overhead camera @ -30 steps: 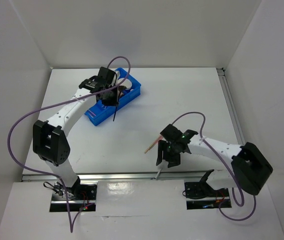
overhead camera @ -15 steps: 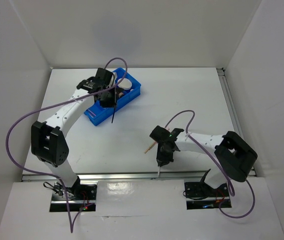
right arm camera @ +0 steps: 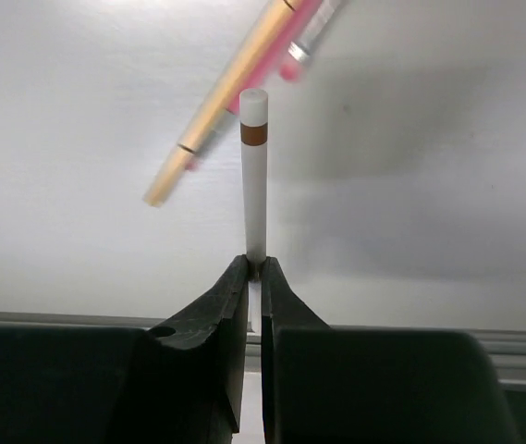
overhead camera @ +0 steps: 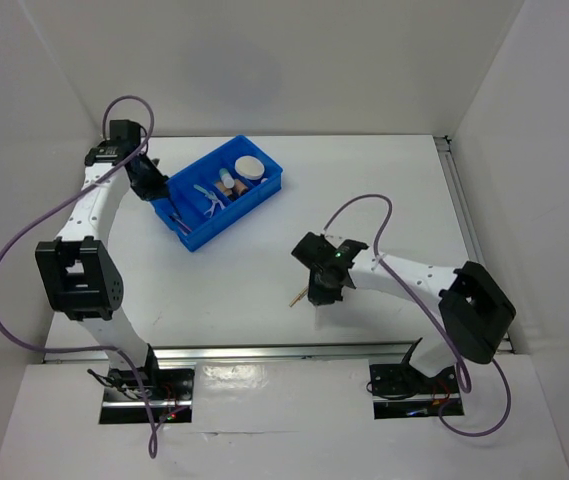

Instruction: Organize the makeup

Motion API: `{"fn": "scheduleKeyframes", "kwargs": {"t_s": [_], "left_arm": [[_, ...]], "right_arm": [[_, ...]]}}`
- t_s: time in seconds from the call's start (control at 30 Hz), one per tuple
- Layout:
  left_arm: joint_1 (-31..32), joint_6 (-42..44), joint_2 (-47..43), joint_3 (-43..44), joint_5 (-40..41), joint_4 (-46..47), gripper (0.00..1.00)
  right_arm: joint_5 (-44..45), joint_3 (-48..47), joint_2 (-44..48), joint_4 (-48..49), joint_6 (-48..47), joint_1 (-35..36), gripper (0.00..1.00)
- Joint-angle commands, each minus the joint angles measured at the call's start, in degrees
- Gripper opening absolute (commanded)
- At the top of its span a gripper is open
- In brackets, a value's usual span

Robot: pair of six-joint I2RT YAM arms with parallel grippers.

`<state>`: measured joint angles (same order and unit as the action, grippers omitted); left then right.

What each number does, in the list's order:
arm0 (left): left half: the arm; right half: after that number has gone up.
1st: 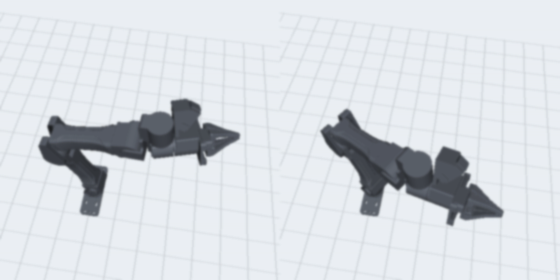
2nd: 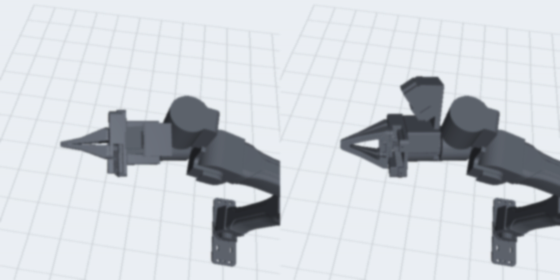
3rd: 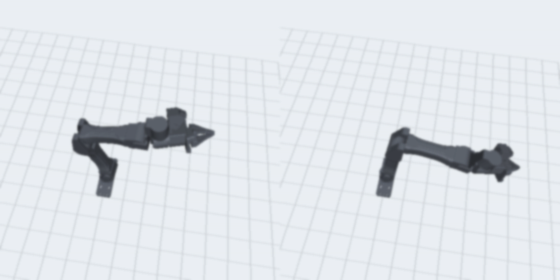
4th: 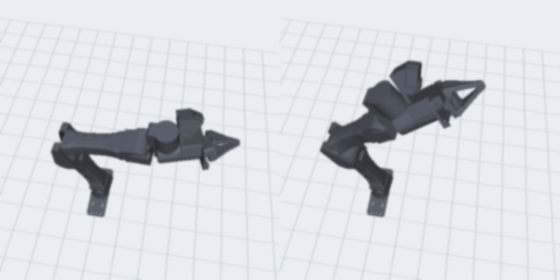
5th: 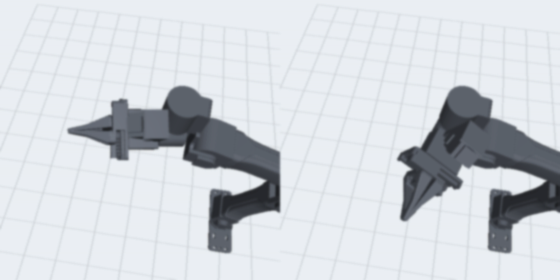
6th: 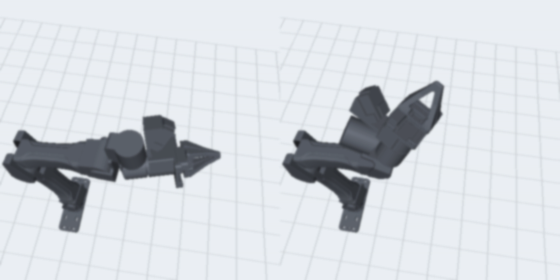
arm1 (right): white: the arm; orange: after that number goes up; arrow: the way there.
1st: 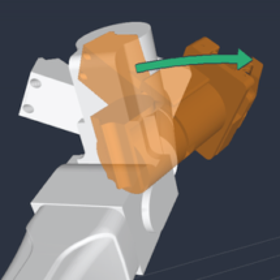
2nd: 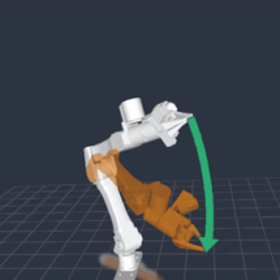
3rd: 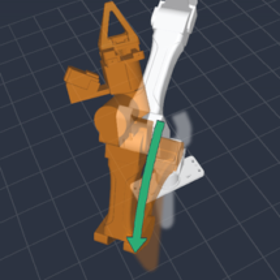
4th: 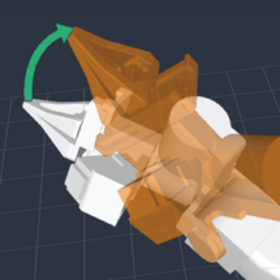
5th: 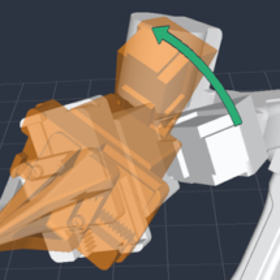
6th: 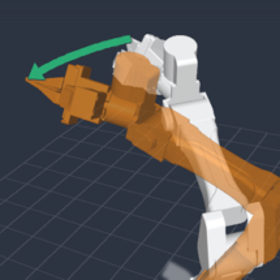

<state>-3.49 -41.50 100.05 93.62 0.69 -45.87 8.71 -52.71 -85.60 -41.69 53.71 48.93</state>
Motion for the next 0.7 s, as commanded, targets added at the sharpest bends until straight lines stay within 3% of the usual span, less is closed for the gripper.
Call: {"fn": "scheduleKeyframes", "kwargs": {"t_s": [0.0,0.3,0.37,0.43,0.57,0.6,0.67], "left_arm": [[-0.9,-5.96,2.08,-1.77,-2.45,1.21,0.0],[-1.44,-9.04,10.95,3.58,1.68,0.87,0.02],[-1.44,-9.04,11.56,3.58,2.29,0.34,0.16],[-0.91,-8.35,11.57,2.02,1.78,1.56,0.19],[0.15,-7.2,9.64,0.24,1.77,2.45,0.38],[0.67,-6.67,9.64,0.24,1.77,2.45,0.51],[1.81,-5.89,8.93,0.24,1.77,2.45,0.55]], "right_arm": [[7.1,-8.8,3.07,-3.3,-3.96,-0.15,0.0],[9.75,-23.57,-2.72,-3.84,-11.08,-0.76,0.0],[9.75,-24.19,-2.73,-2.97,-11.78,-0.76,0.0],[9.22,-25.33,-3.86,-1.91,-13.18,-0.76,0.0],[8.6,-30.51,-6.76,0.38,-17.22,-1.29,0.0],[8.6,-32.0,-7.55,0.99,-18.37,-1.29,0.0],[7.9,-36.84,-10.1,4.24,-22.66,-1.29,0.0]]}}
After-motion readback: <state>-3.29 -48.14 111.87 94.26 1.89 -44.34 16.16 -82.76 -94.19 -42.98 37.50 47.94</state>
